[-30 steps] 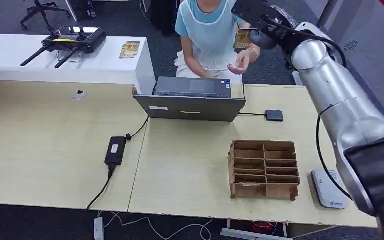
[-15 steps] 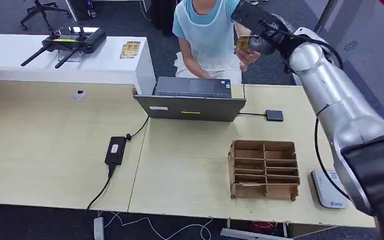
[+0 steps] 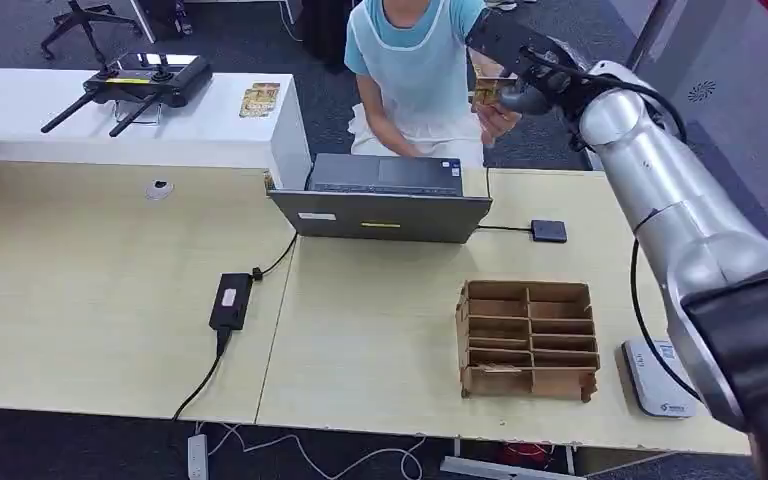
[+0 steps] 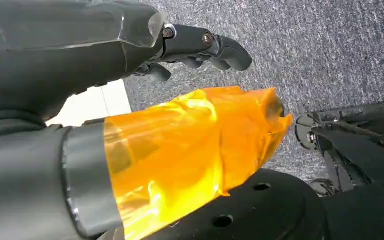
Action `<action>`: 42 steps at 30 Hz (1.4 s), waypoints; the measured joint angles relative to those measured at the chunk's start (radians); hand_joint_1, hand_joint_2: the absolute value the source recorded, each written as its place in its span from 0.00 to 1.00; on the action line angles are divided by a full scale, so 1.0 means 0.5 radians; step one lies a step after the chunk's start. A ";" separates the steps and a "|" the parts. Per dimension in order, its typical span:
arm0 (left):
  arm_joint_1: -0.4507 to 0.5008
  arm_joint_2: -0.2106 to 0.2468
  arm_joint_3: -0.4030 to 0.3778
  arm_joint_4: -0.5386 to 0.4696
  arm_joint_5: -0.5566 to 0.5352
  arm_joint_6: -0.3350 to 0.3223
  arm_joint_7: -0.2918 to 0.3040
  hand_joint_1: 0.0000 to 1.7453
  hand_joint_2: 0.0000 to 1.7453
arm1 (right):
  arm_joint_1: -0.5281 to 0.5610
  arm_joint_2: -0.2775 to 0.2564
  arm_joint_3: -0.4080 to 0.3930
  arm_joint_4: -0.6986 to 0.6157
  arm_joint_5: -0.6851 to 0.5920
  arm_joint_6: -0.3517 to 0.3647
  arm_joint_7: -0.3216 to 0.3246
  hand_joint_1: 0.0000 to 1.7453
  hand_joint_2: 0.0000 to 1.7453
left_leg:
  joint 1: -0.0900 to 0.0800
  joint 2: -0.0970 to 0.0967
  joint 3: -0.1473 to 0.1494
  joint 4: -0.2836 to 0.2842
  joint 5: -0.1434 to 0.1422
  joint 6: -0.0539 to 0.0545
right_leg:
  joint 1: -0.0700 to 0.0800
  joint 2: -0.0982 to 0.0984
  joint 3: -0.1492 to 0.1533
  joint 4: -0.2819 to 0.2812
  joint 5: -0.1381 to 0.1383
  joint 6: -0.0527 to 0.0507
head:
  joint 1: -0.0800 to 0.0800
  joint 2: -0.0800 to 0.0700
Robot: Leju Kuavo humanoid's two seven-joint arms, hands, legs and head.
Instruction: Pass the card to the sensor for recognition and then transmit it.
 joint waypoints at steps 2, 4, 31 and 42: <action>0.001 0.000 0.000 -0.001 0.000 -0.002 0.000 0.00 0.00 | 0.000 -0.002 0.000 0.003 0.000 -0.015 -0.003 0.00 1.00 | 0.000 0.000 0.000 0.000 0.000 0.000 | 0.000 0.000 0.000 0.000 0.000 0.000 | 0.001 0.000; 0.001 0.000 0.000 -0.003 0.000 -0.002 0.000 0.00 0.00 | 0.000 -0.011 0.000 0.003 0.004 -0.057 -0.005 0.00 1.00 | 0.000 0.000 0.000 0.000 0.000 0.000 | 0.000 0.000 0.000 0.000 0.000 0.000 | 0.000 0.001; 0.052 -0.019 0.001 -0.009 0.110 0.047 -0.066 0.00 0.00 | 1.111 -0.483 -0.811 -1.274 -0.791 -0.324 -0.491 0.00 1.00 | 0.001 -0.021 -0.004 0.001 -0.002 0.001 | 0.001 -0.018 0.006 -0.007 -0.004 0.004 | 0.000 0.000; 0.059 -0.022 0.003 -0.009 0.143 0.069 -0.105 0.00 0.00 | 1.530 -0.566 -1.146 -1.703 -1.061 -0.294 -0.621 0.00 1.00 | 0.001 -0.016 -0.001 0.001 -0.003 0.003 | 0.001 -0.014 0.006 -0.007 -0.004 0.004 | 0.000 0.000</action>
